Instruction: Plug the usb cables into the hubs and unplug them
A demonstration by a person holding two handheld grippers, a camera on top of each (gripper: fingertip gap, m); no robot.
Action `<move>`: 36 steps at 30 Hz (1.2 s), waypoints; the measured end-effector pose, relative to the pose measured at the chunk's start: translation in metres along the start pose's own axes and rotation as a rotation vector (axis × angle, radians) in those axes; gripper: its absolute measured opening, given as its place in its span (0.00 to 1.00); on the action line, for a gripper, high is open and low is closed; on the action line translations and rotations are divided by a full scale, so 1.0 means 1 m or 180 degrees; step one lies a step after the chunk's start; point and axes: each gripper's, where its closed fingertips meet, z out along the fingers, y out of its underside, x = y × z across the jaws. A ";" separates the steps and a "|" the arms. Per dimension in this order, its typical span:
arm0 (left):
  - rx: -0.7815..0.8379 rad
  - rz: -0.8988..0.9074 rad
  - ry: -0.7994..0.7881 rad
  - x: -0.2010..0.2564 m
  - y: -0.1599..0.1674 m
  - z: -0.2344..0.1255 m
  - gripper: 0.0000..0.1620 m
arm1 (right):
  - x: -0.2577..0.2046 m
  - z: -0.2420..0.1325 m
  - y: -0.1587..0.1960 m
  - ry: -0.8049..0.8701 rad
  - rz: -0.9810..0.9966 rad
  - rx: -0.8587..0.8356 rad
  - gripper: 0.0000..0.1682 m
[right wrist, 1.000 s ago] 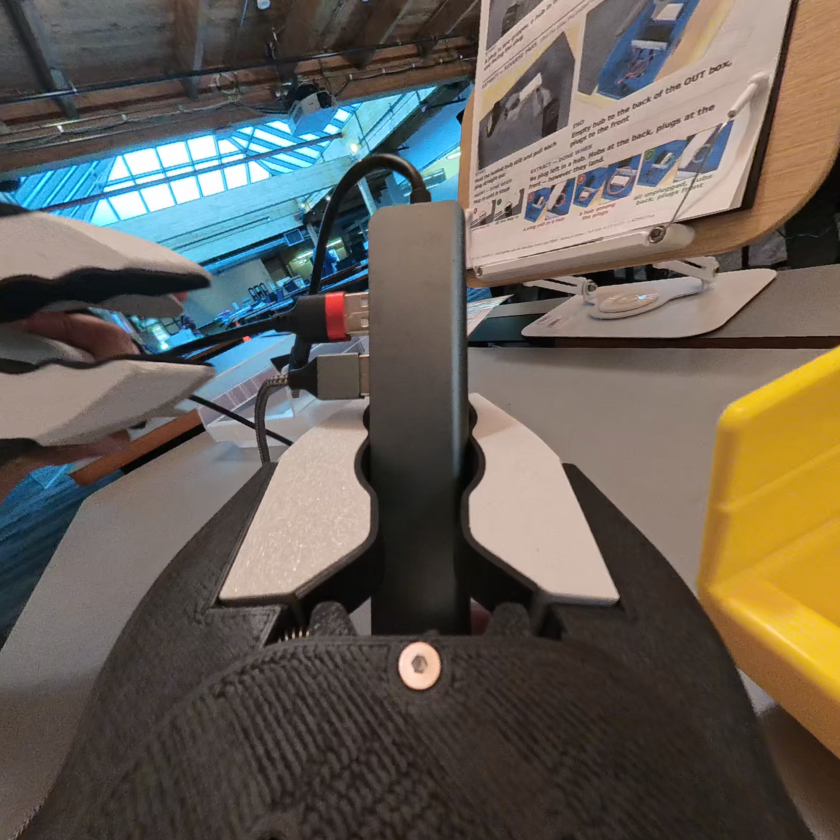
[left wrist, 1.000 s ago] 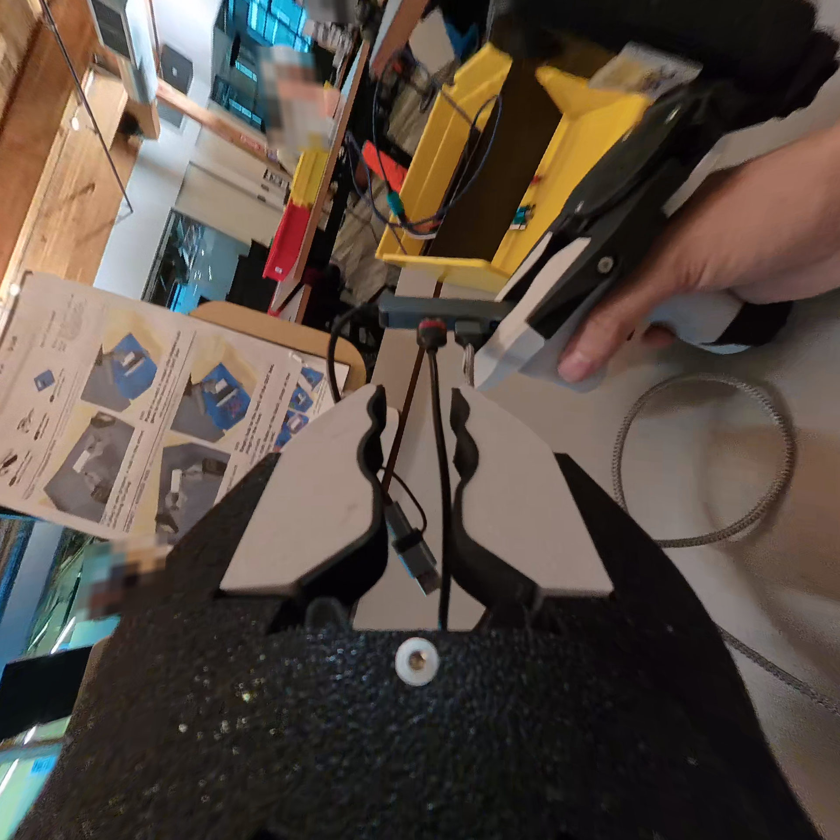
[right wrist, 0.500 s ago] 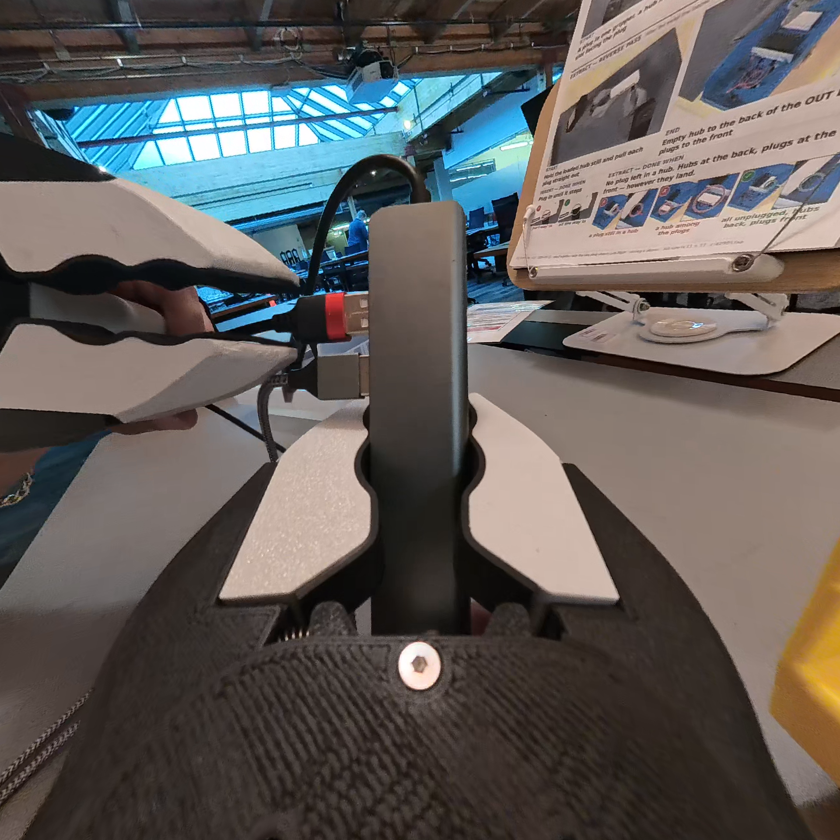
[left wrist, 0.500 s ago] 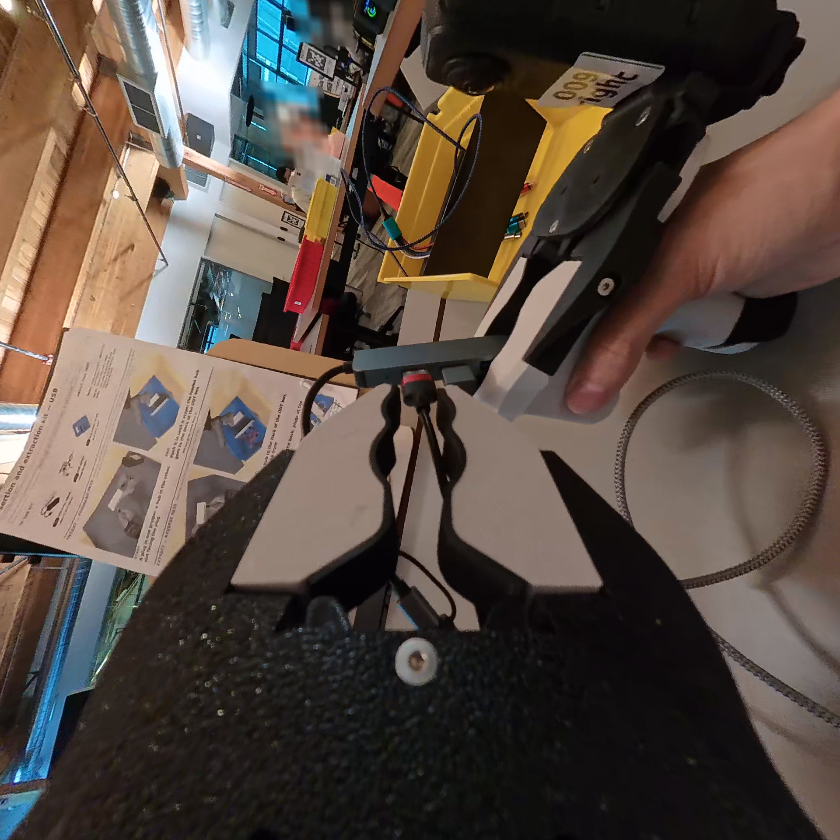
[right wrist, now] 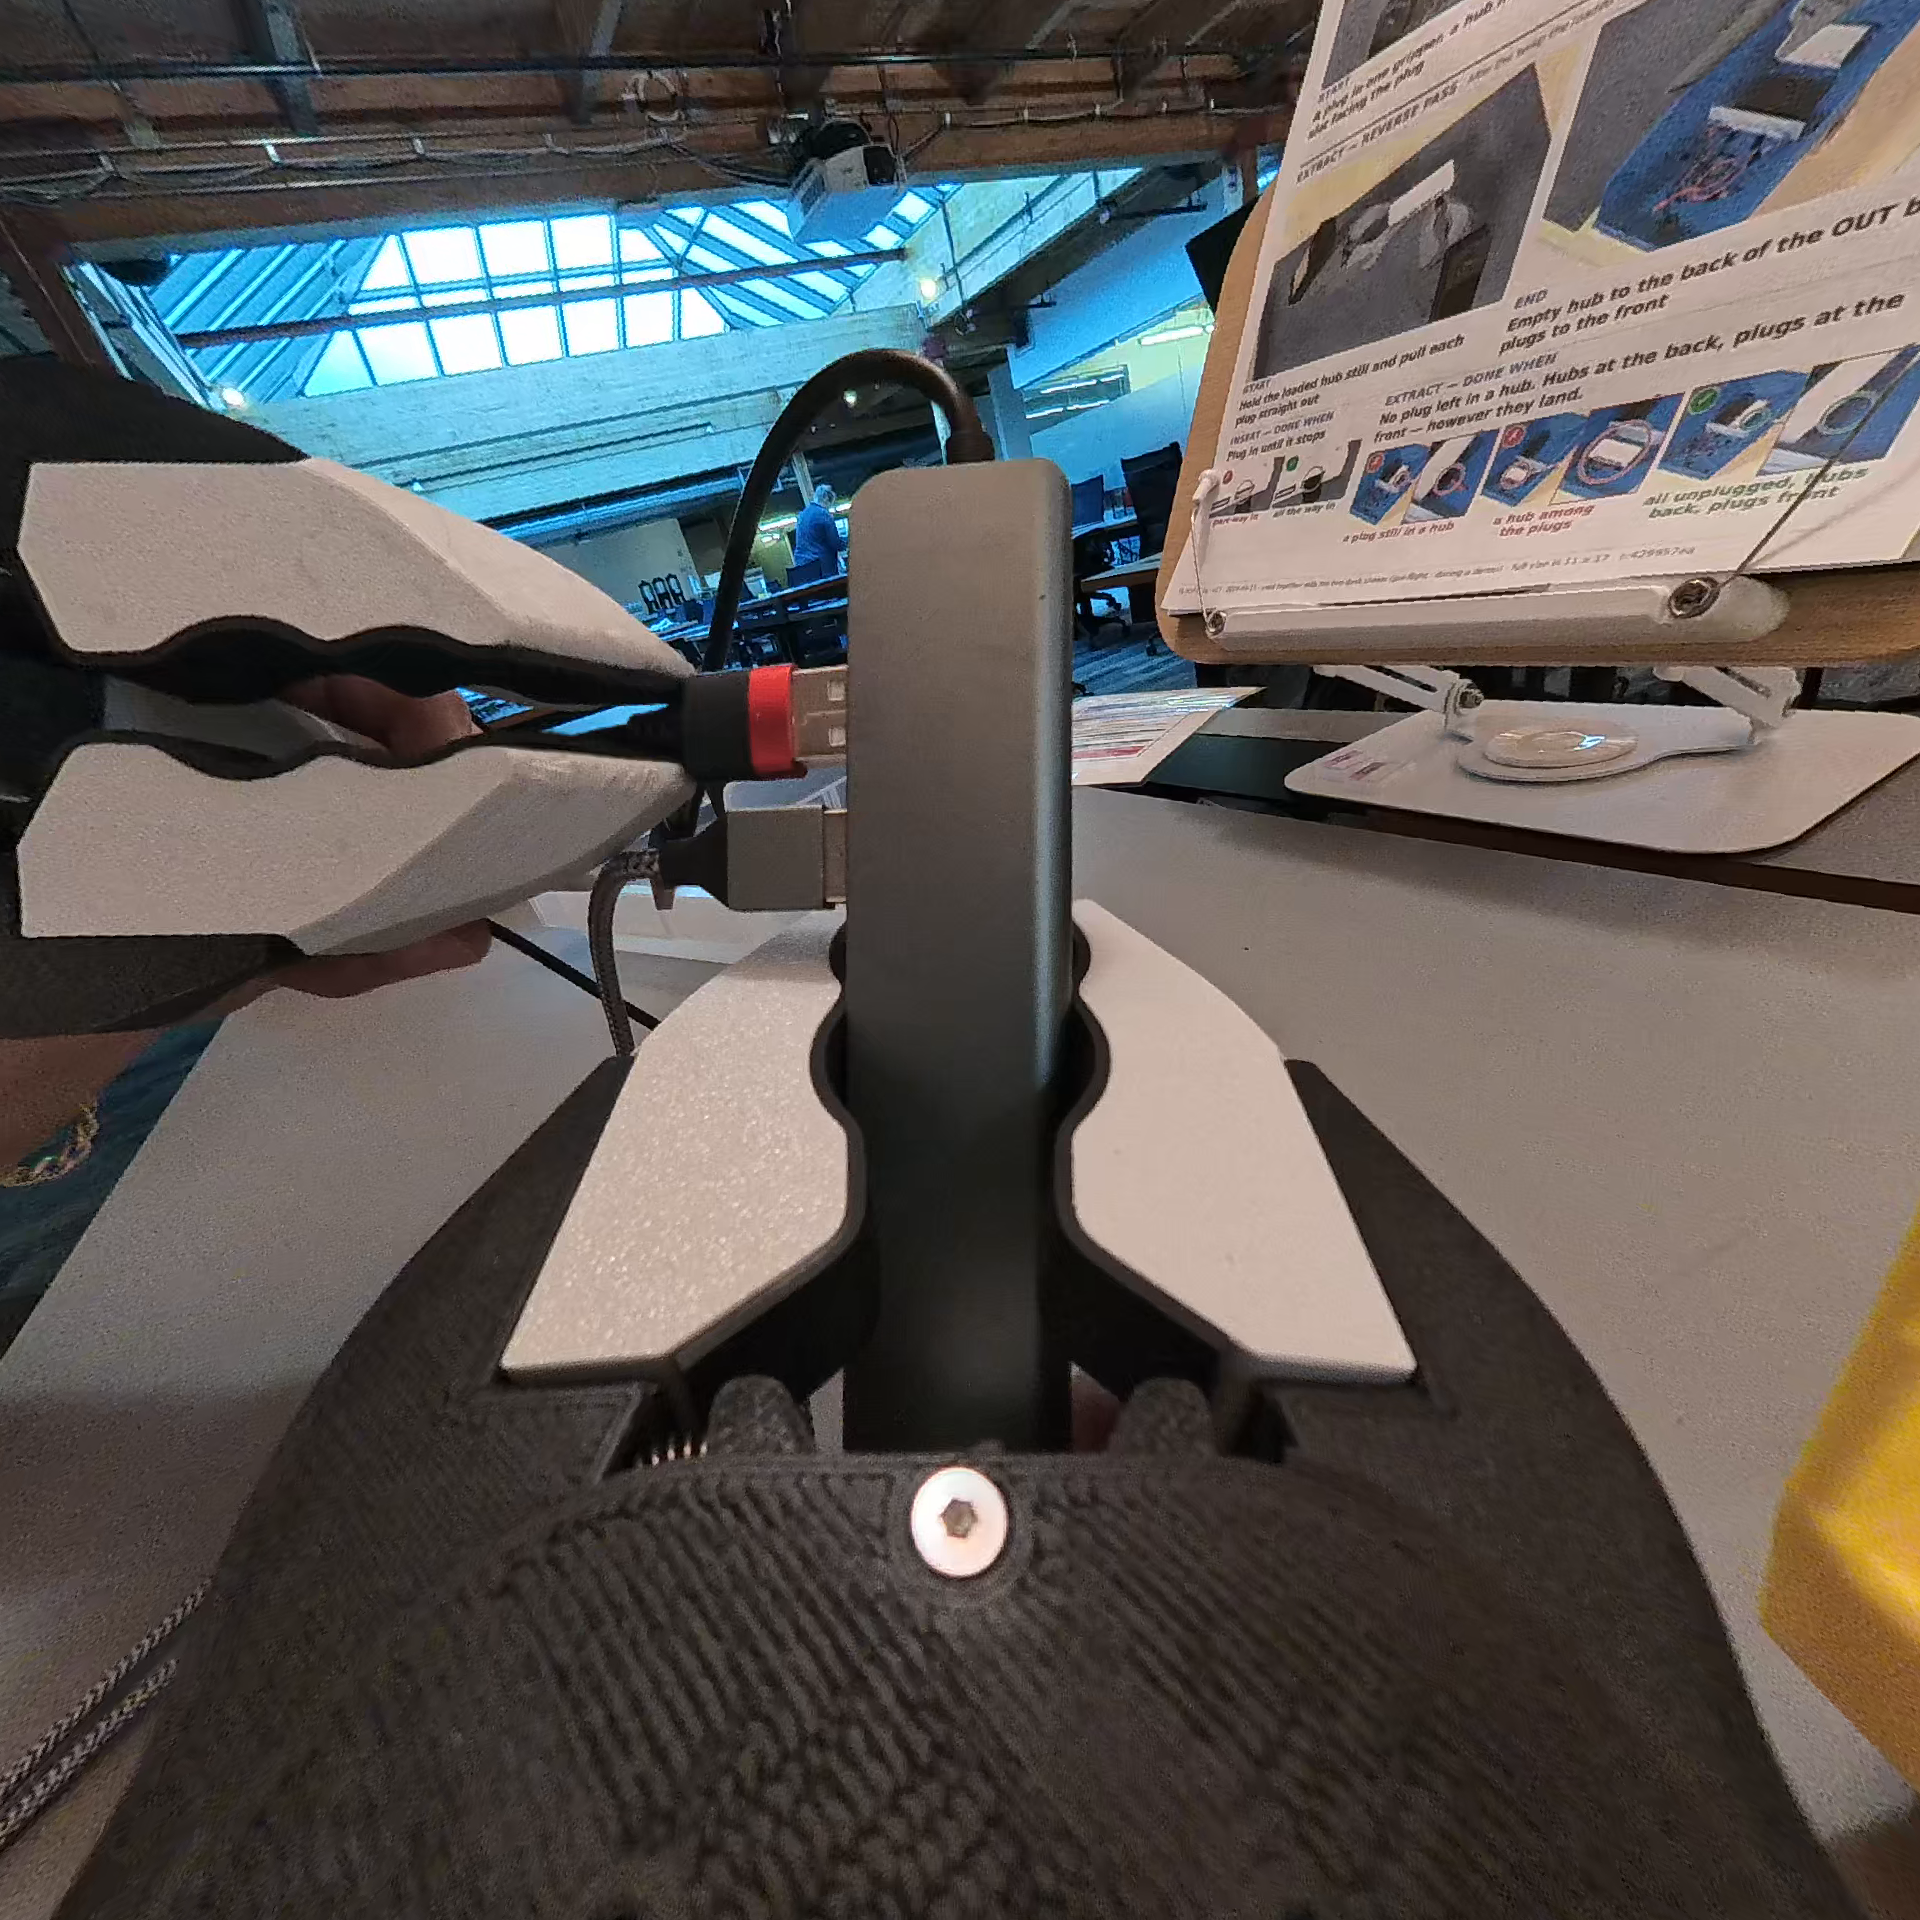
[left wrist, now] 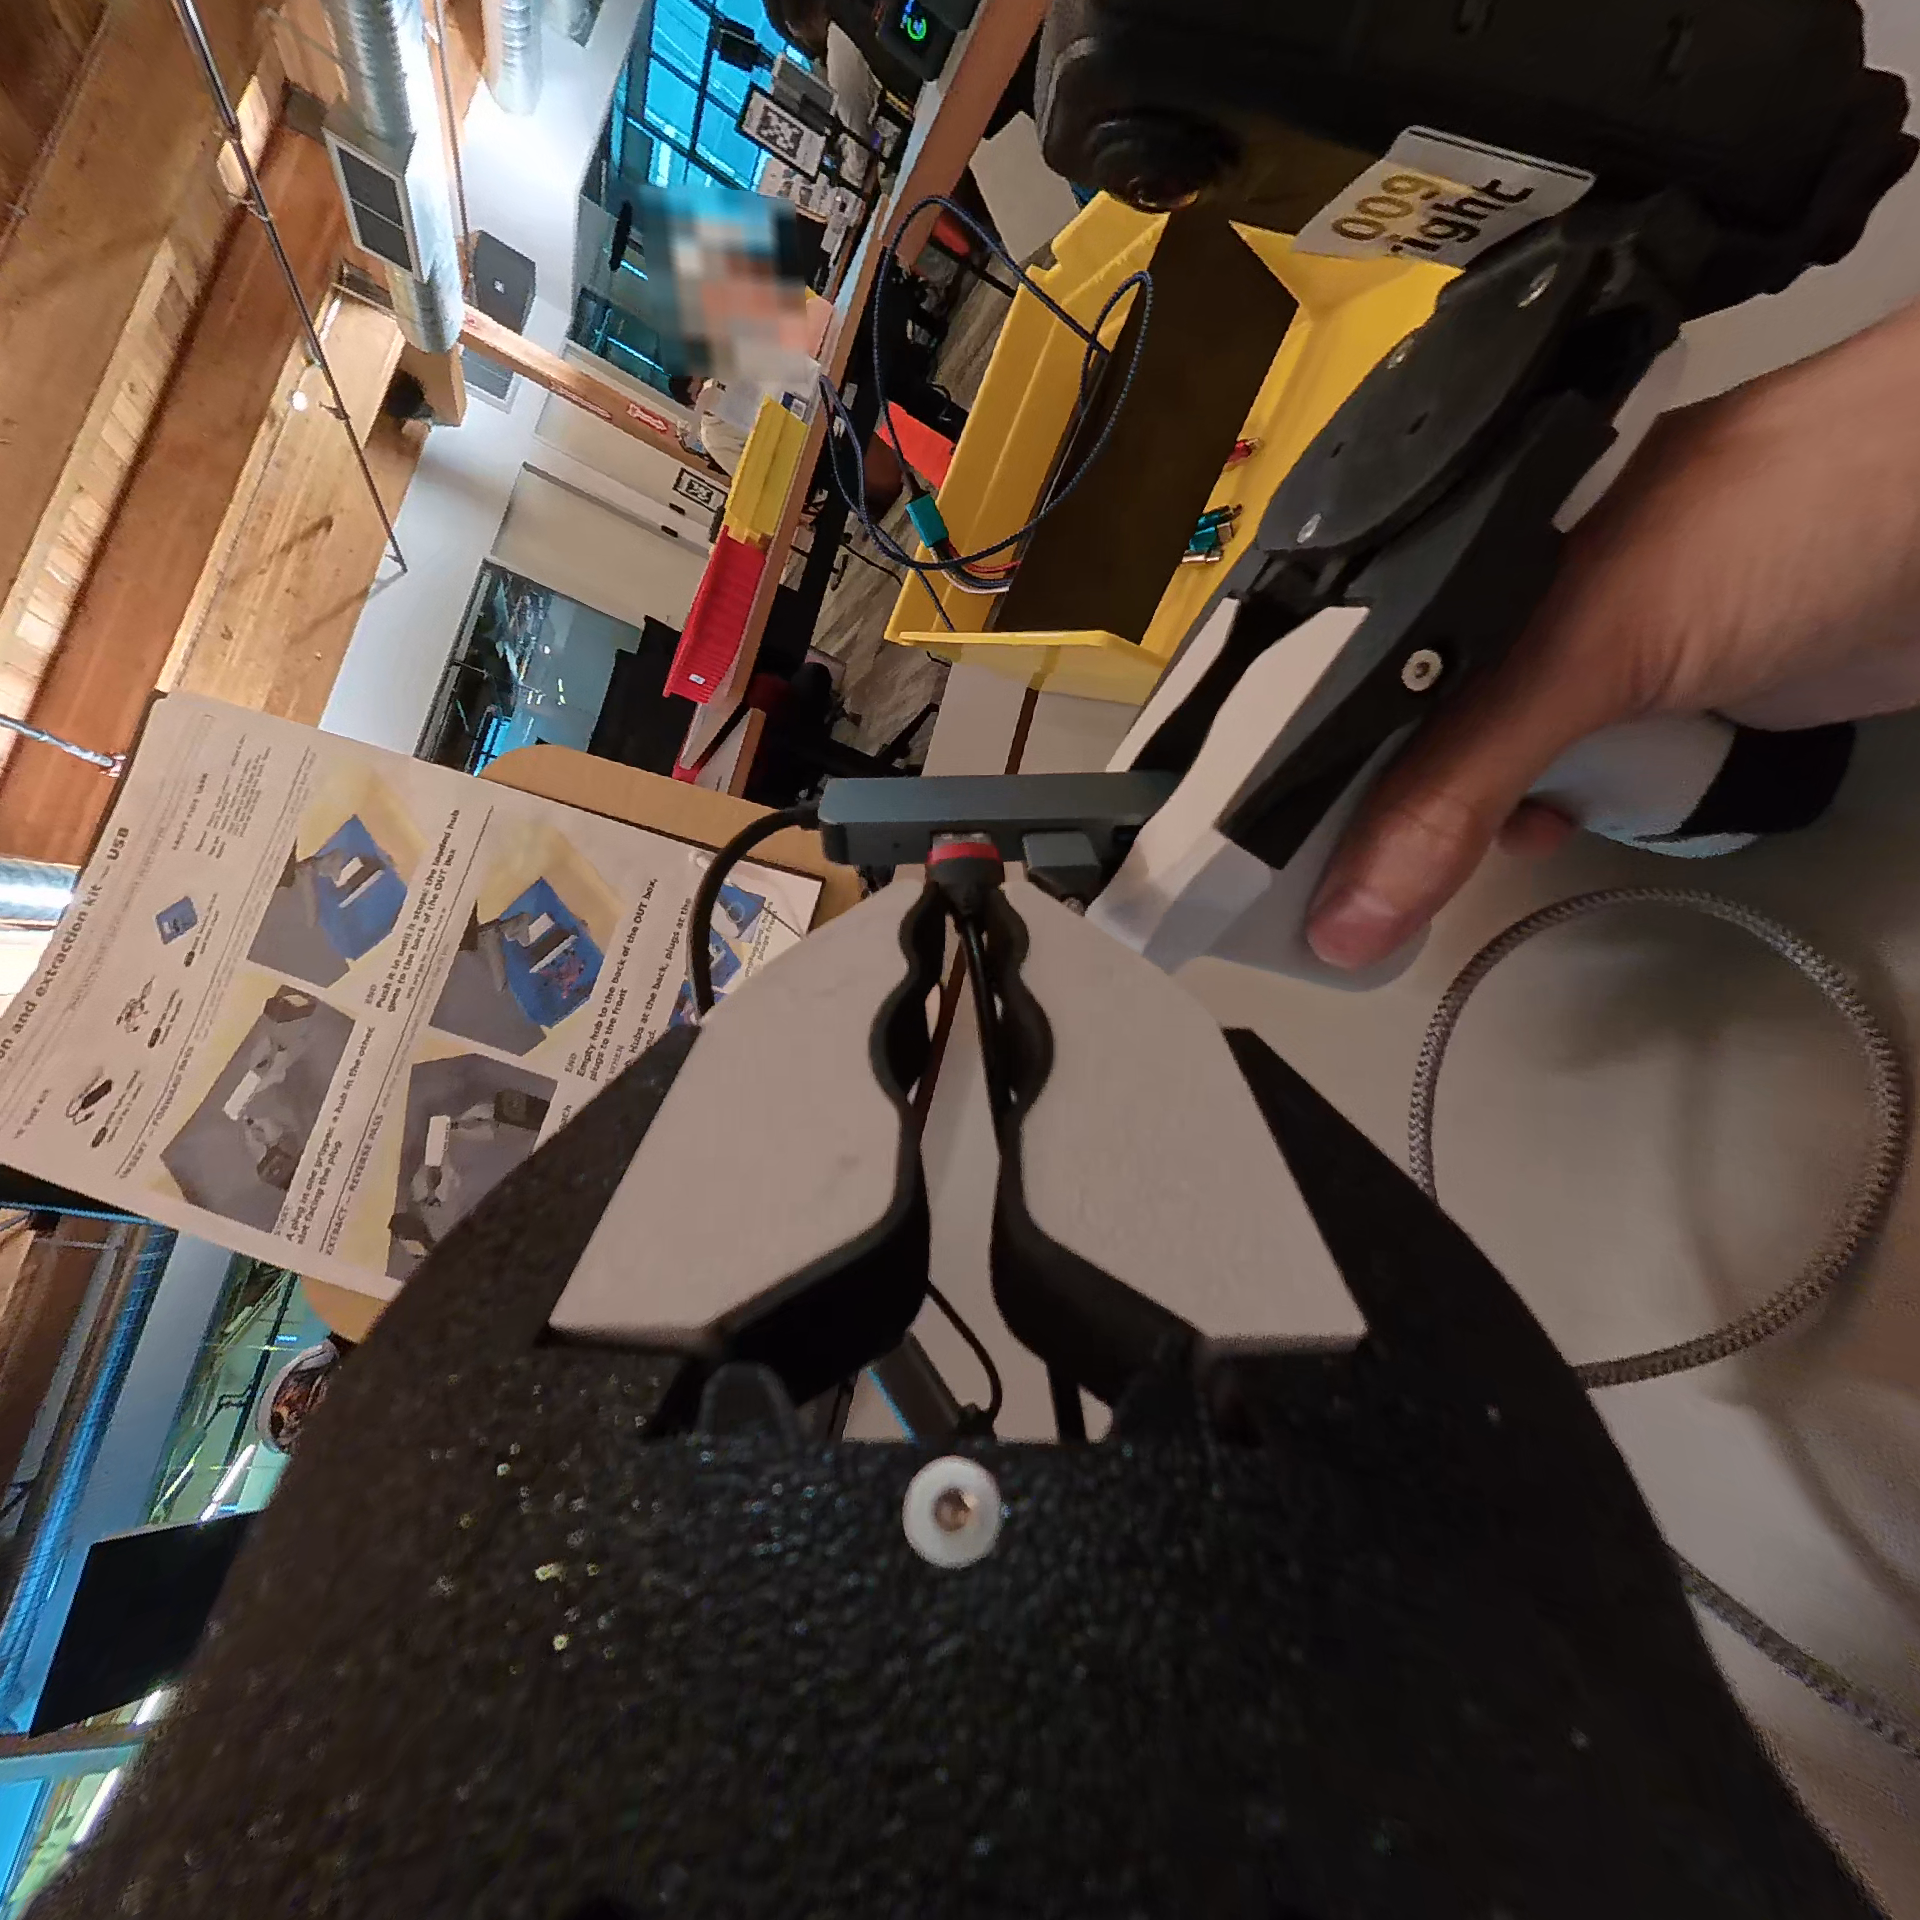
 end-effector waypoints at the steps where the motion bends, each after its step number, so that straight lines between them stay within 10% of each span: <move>1: 0.0014 -0.0016 -0.0025 0.000 -0.001 0.000 0.04 | 0.000 0.000 0.000 -0.0004 0.0004 0.0010 0.20; 36: -0.0129 -0.0131 -0.0210 0.002 0.023 -0.027 0.10 | -0.003 0.006 0.010 0.0557 -0.1224 -0.0471 0.20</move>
